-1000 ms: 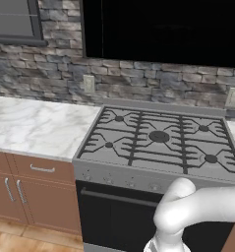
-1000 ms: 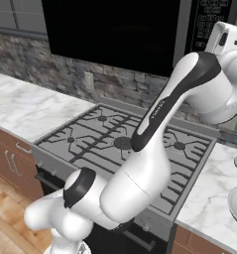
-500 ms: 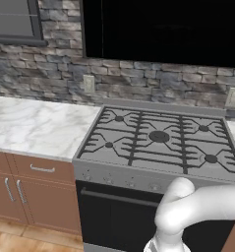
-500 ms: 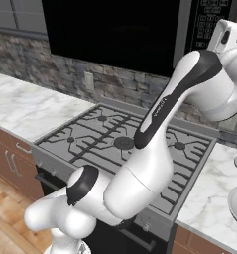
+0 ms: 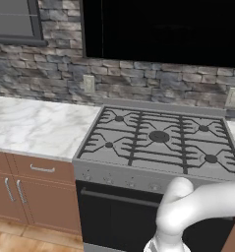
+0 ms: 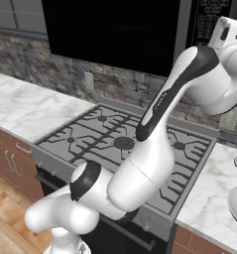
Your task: Place the bowl containing the eggplant and sweet potato in the microwave. Close the microwave door and press the start button to microwave the meal.
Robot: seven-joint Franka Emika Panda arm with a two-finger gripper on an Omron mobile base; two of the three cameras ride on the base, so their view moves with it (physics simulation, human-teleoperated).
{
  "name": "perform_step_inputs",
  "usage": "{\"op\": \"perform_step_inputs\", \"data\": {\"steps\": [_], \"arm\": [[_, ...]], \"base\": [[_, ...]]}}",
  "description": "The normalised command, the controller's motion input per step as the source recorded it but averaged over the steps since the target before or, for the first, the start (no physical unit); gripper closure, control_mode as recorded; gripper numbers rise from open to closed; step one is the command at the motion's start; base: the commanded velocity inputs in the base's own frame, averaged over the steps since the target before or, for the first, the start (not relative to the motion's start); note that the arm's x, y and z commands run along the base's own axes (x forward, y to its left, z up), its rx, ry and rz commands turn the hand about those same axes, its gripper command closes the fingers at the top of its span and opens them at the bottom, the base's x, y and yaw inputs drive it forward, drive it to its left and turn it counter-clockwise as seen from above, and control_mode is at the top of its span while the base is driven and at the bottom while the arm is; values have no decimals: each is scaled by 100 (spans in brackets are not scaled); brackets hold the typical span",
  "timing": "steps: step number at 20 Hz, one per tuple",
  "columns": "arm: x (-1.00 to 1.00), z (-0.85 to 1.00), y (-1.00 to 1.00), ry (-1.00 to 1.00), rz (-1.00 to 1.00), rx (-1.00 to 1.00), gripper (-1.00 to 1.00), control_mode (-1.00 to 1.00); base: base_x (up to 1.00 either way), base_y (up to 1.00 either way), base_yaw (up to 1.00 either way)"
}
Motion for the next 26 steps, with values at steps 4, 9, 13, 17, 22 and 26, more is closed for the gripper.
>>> {"op": "perform_step_inputs", "data": {"steps": [4, 9, 13, 17, 22, 26], "arm": [[24, 0, -22, 0, 0, 0, 100, -100], [19, 0, -27, 0, 0, 0, 100, -100], [13, 3, -25, 0, 0, 0, 100, -100], [0, 12, -6, 0, 0, 0, 100, -100], [0, 7, 0, 0, 0, 0, 100, -100], [-4, 0, 0, 0, 0, -4, 100, -100]], "base": [[0, 0, 0], [0, 0, 0], [0, 0, 0], [0, 0, 0], [0, 0, 0], [0, 0, 0]]}}
